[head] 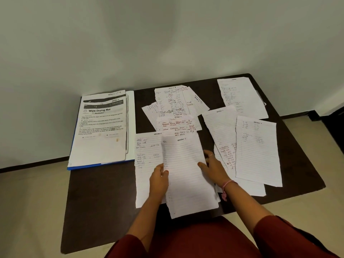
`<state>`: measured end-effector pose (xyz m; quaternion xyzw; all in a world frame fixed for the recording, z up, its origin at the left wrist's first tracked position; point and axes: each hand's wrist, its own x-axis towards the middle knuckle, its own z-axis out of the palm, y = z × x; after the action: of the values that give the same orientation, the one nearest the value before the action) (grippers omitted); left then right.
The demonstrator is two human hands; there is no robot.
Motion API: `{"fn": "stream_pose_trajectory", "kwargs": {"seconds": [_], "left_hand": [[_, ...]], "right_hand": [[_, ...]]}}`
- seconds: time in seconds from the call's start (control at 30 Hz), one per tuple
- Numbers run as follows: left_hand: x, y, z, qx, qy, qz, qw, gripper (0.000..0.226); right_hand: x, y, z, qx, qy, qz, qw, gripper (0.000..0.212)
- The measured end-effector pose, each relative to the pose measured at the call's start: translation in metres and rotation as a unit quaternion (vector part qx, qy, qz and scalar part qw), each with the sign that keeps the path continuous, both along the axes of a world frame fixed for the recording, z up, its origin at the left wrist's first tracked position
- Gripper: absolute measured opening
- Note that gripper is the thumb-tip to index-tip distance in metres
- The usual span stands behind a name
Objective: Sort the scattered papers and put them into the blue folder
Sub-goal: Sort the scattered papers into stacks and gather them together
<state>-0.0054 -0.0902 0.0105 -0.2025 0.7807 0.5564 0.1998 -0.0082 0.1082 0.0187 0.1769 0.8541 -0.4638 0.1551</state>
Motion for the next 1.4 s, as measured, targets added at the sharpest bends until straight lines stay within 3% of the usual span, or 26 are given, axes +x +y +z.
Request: {"fn": "stream_pose_trajectory", "kwargs": {"seconds": [0.17,0.3,0.5,0.6,0.77,0.93,1.07,1.2,1.3,1.4], "left_hand": [[-0.001,-0.004,-0.002,0.033,-0.018,0.038,0.999,0.028],[-0.002,-0.014,-0.001,0.067,-0.020,0.056,0.996,0.029],[-0.003,-0.028,0.001,0.103,-0.023,0.063,0.992,0.026],[-0.003,-0.037,0.002,0.053,-0.011,0.093,0.994,0.025],[-0.007,-0.065,-0.003,-0.136,0.006,0.088,0.987,0.040],[-0.009,-0.078,0.000,-0.137,-0.029,0.102,0.985,0.051],[-0.011,-0.078,0.002,-0.062,-0.043,0.122,0.990,0.052],[-0.012,-0.078,0.001,-0.031,-0.060,0.132,0.989,0.043],[-0.012,-0.079,0.000,-0.015,-0.054,0.103,0.993,0.026],[-0.012,-0.080,0.000,-0.023,-0.038,0.077,0.996,0.027]], "right_hand": [[-0.005,-0.001,-0.004,-0.031,0.046,-0.114,0.992,0.055],[-0.005,-0.003,-0.003,-0.068,0.060,-0.133,0.987,0.060],[-0.005,-0.023,-0.009,-0.143,0.029,-0.149,0.978,0.042],[-0.006,-0.037,-0.015,-0.152,0.012,-0.157,0.976,0.034],[-0.016,-0.056,-0.020,-0.130,-0.004,-0.172,0.977,0.022],[-0.037,-0.071,-0.014,-0.118,0.000,-0.163,0.980,0.015],[-0.047,-0.082,-0.013,-0.118,-0.020,-0.144,0.982,0.037],[-0.049,-0.089,-0.022,-0.079,-0.028,-0.095,0.992,0.034],[-0.050,-0.092,-0.030,-0.039,-0.039,-0.065,0.996,0.043],[-0.050,-0.094,-0.034,-0.003,-0.038,-0.038,0.999,0.050]]}}
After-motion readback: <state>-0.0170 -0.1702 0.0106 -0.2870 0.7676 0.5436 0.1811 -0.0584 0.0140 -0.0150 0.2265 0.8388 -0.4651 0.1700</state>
